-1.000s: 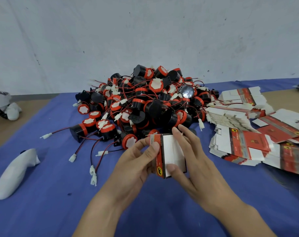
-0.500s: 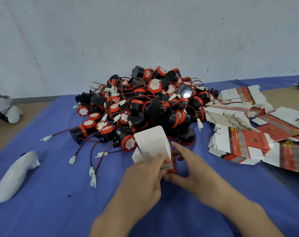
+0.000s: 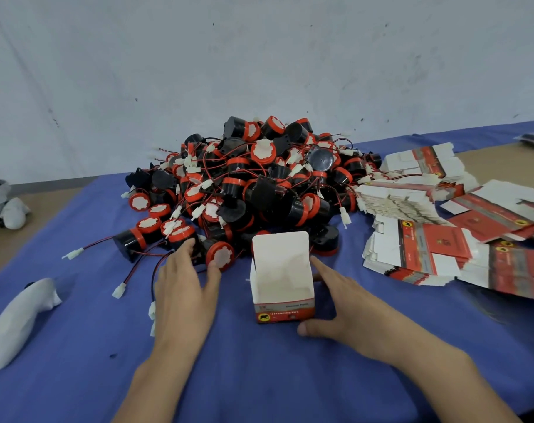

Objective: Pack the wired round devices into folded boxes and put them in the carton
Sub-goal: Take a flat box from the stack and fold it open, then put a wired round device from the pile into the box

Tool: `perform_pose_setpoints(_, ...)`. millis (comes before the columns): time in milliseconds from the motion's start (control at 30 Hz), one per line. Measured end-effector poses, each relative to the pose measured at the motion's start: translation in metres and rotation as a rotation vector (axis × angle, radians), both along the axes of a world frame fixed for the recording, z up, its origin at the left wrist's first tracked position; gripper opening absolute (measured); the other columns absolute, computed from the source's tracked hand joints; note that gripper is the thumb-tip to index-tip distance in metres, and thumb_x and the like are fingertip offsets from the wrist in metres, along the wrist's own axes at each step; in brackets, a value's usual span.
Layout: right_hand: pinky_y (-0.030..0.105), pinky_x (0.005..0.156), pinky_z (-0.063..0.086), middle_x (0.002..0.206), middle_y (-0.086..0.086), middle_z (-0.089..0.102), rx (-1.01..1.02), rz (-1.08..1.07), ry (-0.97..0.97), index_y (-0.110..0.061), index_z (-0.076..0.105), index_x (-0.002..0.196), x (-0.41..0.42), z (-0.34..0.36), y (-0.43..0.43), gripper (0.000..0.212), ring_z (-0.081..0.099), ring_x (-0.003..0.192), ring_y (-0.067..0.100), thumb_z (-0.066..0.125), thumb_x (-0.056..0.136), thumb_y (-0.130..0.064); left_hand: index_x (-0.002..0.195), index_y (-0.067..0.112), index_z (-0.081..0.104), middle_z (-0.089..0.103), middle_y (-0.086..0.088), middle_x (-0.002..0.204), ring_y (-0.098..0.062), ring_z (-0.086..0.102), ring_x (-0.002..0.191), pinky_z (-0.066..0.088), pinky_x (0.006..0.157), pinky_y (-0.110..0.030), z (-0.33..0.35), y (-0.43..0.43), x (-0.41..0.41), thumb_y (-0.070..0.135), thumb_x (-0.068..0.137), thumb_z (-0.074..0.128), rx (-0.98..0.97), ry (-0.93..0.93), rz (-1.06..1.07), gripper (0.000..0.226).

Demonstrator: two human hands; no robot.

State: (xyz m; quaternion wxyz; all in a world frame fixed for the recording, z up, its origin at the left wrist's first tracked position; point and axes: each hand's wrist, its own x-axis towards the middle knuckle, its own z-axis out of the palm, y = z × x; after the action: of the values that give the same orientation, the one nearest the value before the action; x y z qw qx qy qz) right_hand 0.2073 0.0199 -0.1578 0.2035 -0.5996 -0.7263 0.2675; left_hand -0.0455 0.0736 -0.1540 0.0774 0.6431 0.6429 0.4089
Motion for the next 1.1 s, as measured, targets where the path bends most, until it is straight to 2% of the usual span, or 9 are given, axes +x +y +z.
perform_pose_setpoints(67,0.02,0.112,0.031,0.163,-0.023,0.02,-0.043,-0.015,0.045,-0.041,-0.006,0.16,0.001,0.003,-0.003,0.123,0.026,0.148,0.004,0.069,0.068,-0.074,0.151,0.014,0.035,0.05,-0.011,0.146,-0.033,0.04,0.135,0.034,0.11,-0.05,-0.002,0.01,-0.006,0.043,0.095,0.059,-0.073,0.065,0.036,0.067)
perform_pose_setpoints(167,0.019,0.111,0.031,0.163,-0.023,0.022,-0.047,-0.043,0.112,-0.042,-0.004,0.16,0.002,0.008,-0.004,0.13,0.027,0.147,0.002,0.061,0.055,-0.083,0.152,0.014,0.033,0.056,-0.011,0.139,-0.035,0.043,0.132,0.031,0.109,-0.052,-0.005,0.021,-0.008,0.057,0.092,0.056,-0.164,0.092,0.051,0.077)
perform_pose_setpoints(267,0.018,0.109,0.033,0.16,-0.025,0.025,-0.02,-0.057,0.145,-0.041,-0.003,0.16,0.003,0.012,-0.004,0.132,0.03,0.143,-0.002,0.055,0.051,-0.089,0.149,0.013,0.038,0.061,-0.011,0.133,-0.035,0.047,0.13,0.029,0.11,-0.05,-0.009,0.026,-0.008,0.052,0.093,0.059,-0.178,0.11,0.066,0.072)
perform_pose_setpoints(433,0.009,0.094,0.033,0.156,-0.025,0.027,0.089,-0.13,0.149,-0.04,0.001,0.16,0.003,0.022,-0.01,0.116,0.034,0.134,-0.006,0.038,0.063,-0.091,0.14,0.015,0.05,0.06,-0.008,0.13,-0.031,0.049,0.123,0.038,0.107,-0.054,-0.002,0.02,-0.004,0.039,0.09,0.067,0.069,0.006,0.026,0.058)
perform_pose_setpoints(567,-0.005,0.09,0.03,0.135,-0.034,0.041,0.38,-0.211,0.296,-0.044,0.027,0.156,0.001,0.031,-0.018,0.082,0.039,0.124,-0.015,0.038,0.082,-0.078,0.138,0.023,0.048,0.048,-0.002,0.126,-0.024,0.044,0.12,0.04,0.106,-0.048,0.011,0.007,0.002,0.028,0.09,0.068,0.43,-0.011,-0.021,0.052)
perform_pose_setpoints(667,0.001,0.095,0.032,0.128,-0.036,0.04,0.574,-0.218,0.35,-0.046,0.041,0.147,-0.01,0.037,-0.023,0.058,0.045,0.126,-0.004,0.045,0.092,-0.064,0.138,0.023,0.05,0.045,-0.005,0.126,-0.022,0.045,0.119,0.034,0.104,-0.035,0.022,-0.009,0.016,0.024,0.088,0.061,0.635,0.076,-0.069,0.052)
perform_pose_setpoints(767,0.005,0.099,0.034,0.135,-0.032,0.037,0.627,-0.138,0.375,-0.047,0.039,0.148,-0.025,0.039,-0.028,0.056,0.045,0.13,0.001,0.057,0.095,-0.053,0.139,0.022,0.049,0.046,-0.003,0.128,-0.011,0.043,0.117,0.032,0.104,-0.026,0.03,-0.029,0.034,0.028,0.089,0.057,0.701,0.122,-0.234,0.051)
perform_pose_setpoints(933,0.004,0.097,0.036,0.139,-0.032,0.042,0.478,-0.016,0.528,-0.06,0.025,0.149,-0.035,0.04,-0.031,0.072,0.046,0.127,-0.009,0.063,0.088,-0.061,0.145,0.03,0.039,0.043,0.005,0.135,-0.009,0.044,0.124,0.043,0.103,-0.029,0.031,-0.053,0.053,0.032,0.09,0.054,0.598,0.117,-0.461,0.057)
perform_pose_setpoints(1100,0.014,0.096,0.044,0.133,-0.022,0.056,0.486,-0.035,0.635,-0.057,0.044,0.14,-0.027,0.043,-0.028,0.058,0.057,0.12,0.007,0.067,0.087,-0.057,0.136,0.044,0.041,0.043,0.033,0.139,0.003,0.048,0.129,0.039,0.104,-0.013,0.04,-0.059,0.058,0.037,0.093,0.055,0.516,-0.053,-0.538,0.046)
